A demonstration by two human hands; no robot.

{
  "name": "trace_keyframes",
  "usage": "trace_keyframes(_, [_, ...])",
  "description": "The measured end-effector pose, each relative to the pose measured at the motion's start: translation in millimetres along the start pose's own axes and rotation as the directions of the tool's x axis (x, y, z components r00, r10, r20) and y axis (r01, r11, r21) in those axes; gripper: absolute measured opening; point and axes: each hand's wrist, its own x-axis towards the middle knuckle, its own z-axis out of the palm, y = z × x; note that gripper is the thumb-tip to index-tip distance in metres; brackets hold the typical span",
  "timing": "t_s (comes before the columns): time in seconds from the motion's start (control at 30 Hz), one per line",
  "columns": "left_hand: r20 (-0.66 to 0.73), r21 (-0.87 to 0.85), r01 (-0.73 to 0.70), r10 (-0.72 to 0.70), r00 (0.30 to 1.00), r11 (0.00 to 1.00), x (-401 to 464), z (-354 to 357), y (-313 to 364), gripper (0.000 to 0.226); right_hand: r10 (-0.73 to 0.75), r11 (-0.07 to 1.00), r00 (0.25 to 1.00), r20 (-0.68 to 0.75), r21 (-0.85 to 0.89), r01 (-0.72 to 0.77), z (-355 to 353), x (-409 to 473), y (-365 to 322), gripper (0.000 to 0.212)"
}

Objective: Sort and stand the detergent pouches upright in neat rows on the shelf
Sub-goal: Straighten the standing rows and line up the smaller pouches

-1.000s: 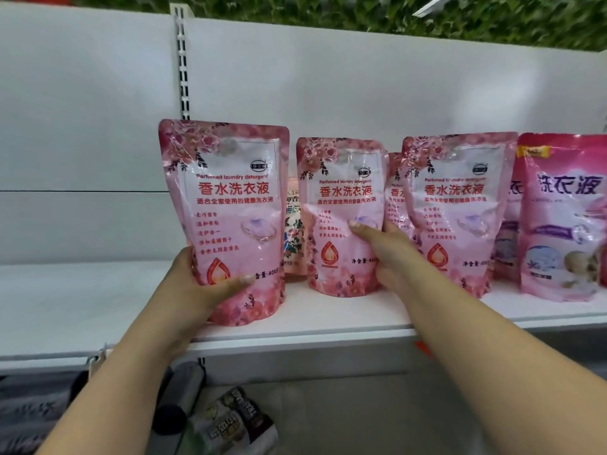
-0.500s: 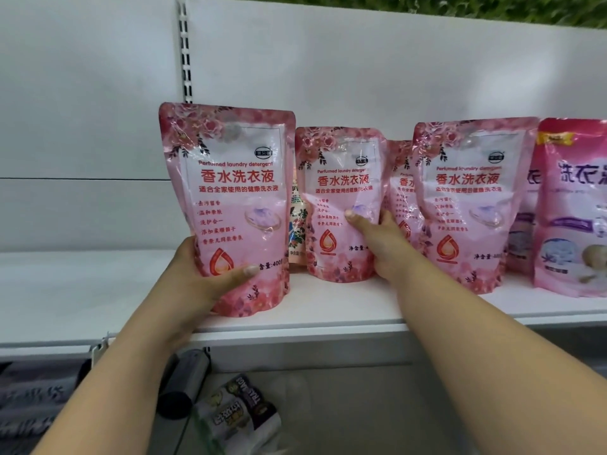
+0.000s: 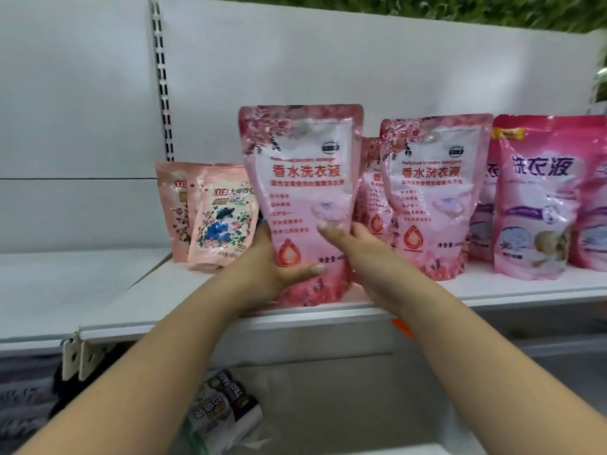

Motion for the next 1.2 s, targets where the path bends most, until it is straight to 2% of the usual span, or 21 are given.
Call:
trace_keyframes(0.1, [0.114,0.034,0.001,-0.005,0.994,0.999,14.1,24.6,8.2,0.104,0.012,0.997,0.995,-0.097,0.071,-0.005,-18.9,3.3,1.8,0.060])
trace_keyframes(0.2, [0.090,0.086,0.012,-0.020,0.996,0.996,20.0,33.0,9.5,0.100,0.020,0.987,0.989,-0.147,0.161,0.004,-31.3,4.9,9.4,0.042])
trace_keyframes(0.3, [0.044,0.041,-0.017,0.015,0.999,0.999,18.7,36.0,6.4,0.093,-0.056,0.977,0.976,-0.209,0.188,0.096,-29.1,5.9,15.5,0.030])
trace_keyframes(0.47, [-0.021,0.029,0.009,-0.008,1.000,1.000,14.7,37.9,5.7,0.081,-0.103,0.965,0.962,-0.251,0.208,0.158,-29.3,7.9,19.8,0.022])
trace_keyframes(0.63, [-0.018,0.133,0.068,-0.066,0.998,0.989,17.6,40.0,4.2,0.079,-0.134,0.965,0.969,-0.207,0.196,0.175,-35.4,6.3,25.2,0.019])
trace_keyframes(0.73, [-0.071,0.177,0.110,-0.098,0.993,0.978,18.8,42.8,3.4,0.075,-0.135,0.964,0.967,-0.216,0.196,0.178,-37.4,10.0,26.0,0.021])
trace_keyframes(0.9, [-0.123,0.288,0.188,-0.159,0.980,0.939,21.5,42.9,3.0,0.077,-0.059,0.995,0.969,-0.241,0.065,0.077,-28.5,11.7,16.9,0.030])
trace_keyframes(1.0, [-0.119,0.501,0.252,-0.222,0.968,0.828,16.5,40.8,8.0,0.084,-0.082,0.996,0.944,-0.320,-0.050,0.070,-23.0,3.7,11.5,0.036])
trace_keyframes(1.07, [-0.082,0.603,0.227,-0.223,0.971,0.765,9.3,25.6,8.8,0.085,-0.199,0.970,0.876,-0.439,-0.215,0.113,-15.8,-8.3,6.5,0.043])
trace_keyframes(1.13, [-0.056,0.577,0.205,-0.212,0.976,0.791,3.5,-4.1,4.6,0.085,-0.373,0.906,0.756,-0.538,-0.388,0.171,-3.3,-17.7,-0.1,0.042])
trace_keyframes(1.2, [-0.070,0.557,0.200,-0.195,0.978,0.806,0.6,-43.8,-3.6,0.087,-0.449,0.874,0.714,-0.537,-0.431,0.226,18.0,-22.4,-14.2,0.034])
